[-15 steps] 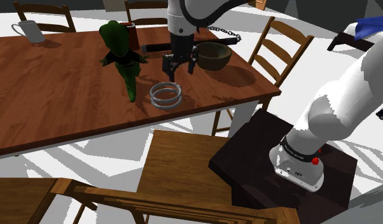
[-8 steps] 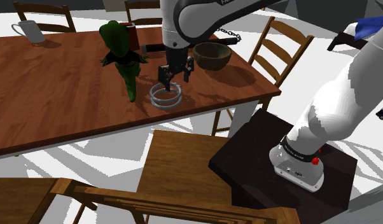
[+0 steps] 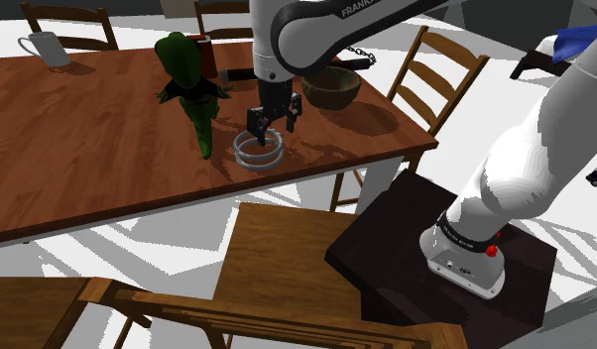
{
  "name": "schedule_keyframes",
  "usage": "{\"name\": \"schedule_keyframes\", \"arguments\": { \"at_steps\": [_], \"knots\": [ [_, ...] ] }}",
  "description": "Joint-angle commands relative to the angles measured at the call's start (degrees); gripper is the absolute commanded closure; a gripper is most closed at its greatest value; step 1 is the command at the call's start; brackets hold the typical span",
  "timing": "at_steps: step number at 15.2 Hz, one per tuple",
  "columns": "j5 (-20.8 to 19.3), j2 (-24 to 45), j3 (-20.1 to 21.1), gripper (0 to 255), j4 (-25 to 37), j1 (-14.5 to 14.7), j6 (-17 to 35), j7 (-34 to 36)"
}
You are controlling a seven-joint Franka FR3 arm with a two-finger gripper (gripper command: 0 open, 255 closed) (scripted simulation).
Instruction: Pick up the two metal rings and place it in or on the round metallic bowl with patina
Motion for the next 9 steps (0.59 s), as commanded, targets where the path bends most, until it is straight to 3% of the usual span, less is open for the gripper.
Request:
{"name": "schedule_keyframes", "arguments": {
  "at_steps": [1, 2, 9],
  "knots": [
    [0.0, 0.0, 0.0, 0, 0.0, 0.0, 0.0, 0.0],
    [0.0, 0.0, 0.0, 255, 0.0, 0.0, 0.0, 0.0],
    [0.0, 0.0, 0.0, 255, 0.0, 0.0, 0.0, 0.0]
  ]
}}
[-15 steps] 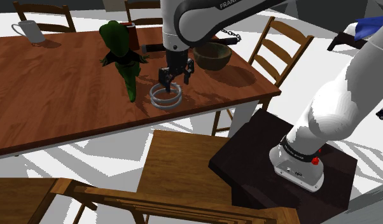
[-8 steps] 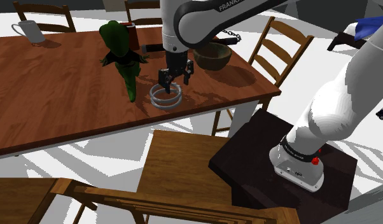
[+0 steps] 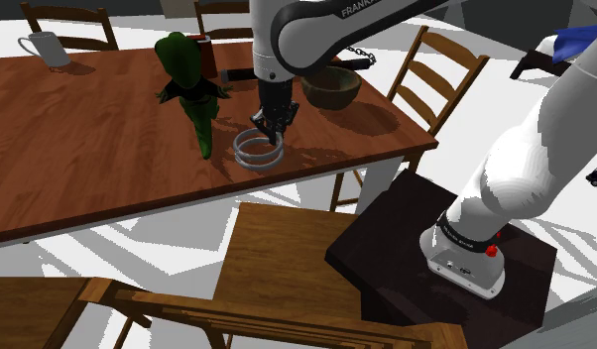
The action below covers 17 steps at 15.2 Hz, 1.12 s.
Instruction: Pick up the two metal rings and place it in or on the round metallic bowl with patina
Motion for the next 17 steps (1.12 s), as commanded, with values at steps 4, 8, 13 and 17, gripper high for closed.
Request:
{"name": "schedule_keyframes", "arguments": {
  "at_steps": [4, 8, 13, 17],
  "knots": [
    [0.2, -0.6, -0.1, 255, 1.0, 0.0, -1.5, -0.1],
    [0.5, -1.5, -0.2, 255, 3.2, -0.1, -4.6, -0.3],
    [0.7, -2.4, -0.4, 255, 6.1, -0.1, -8.4, -0.5],
    [0.8, -2.9, -0.5, 255, 8.7, -0.2, -11.4, -0.6]
  ]
}}
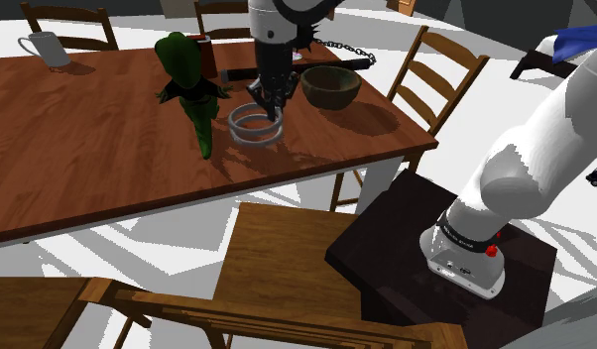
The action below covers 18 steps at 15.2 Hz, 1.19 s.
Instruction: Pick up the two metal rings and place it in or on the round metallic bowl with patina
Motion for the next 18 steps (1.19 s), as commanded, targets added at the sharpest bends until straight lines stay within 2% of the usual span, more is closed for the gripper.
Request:
{"name": "schedule_keyframes", "arguments": {
  "at_steps": [1, 18],
  "knots": [
    [0.0, -0.2, -0.1, 255, 1.4, 0.0, -1.7, -0.1],
    [-0.3, 0.2, -0.3, 255, 14.4, -0.2, -14.2, 0.3]
  ]
}}
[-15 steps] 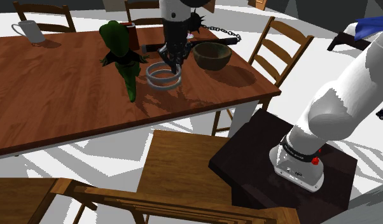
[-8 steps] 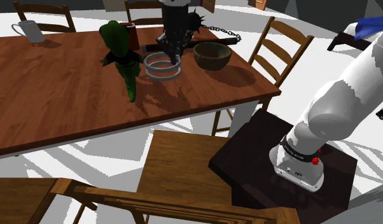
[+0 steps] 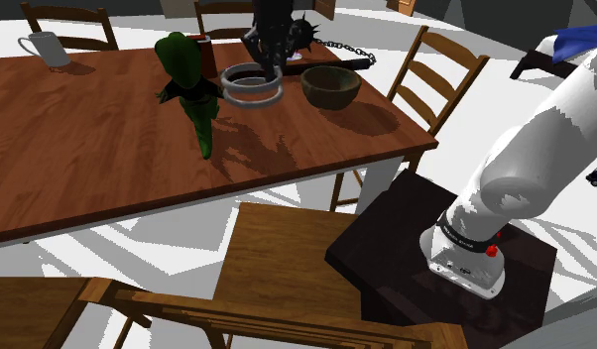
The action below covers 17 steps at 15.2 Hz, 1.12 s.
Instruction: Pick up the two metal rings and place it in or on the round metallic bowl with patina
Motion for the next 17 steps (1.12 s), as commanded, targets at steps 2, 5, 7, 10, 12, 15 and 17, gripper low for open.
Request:
{"name": "schedule_keyframes", "arguments": {
  "at_steps": [2, 5, 7, 10, 12, 15, 17],
  "knots": [
    [0.3, -1.4, -1.7, 255, -0.9, -1.2, -0.6, -2.9],
    [0.5, -3.2, -4.3, 255, -2.8, -2.9, -0.6, -7.3],
    [0.4, -4.1, -6.0, 255, -3.7, -4.1, -0.7, -10.2],
    [0.2, -4.9, -8.6, 255, -4.6, -5.8, -0.8, -14.5],
    [-0.1, -5.2, -10.3, 255, -4.8, -6.9, -0.9, -17.3],
    [-0.6, -5.1, -12.9, 255, -4.7, -8.6, -1.0, -21.4],
    [-1.0, -4.8, -14.5, 255, -4.3, -9.7, -1.2, -24.2]
  ]
}}
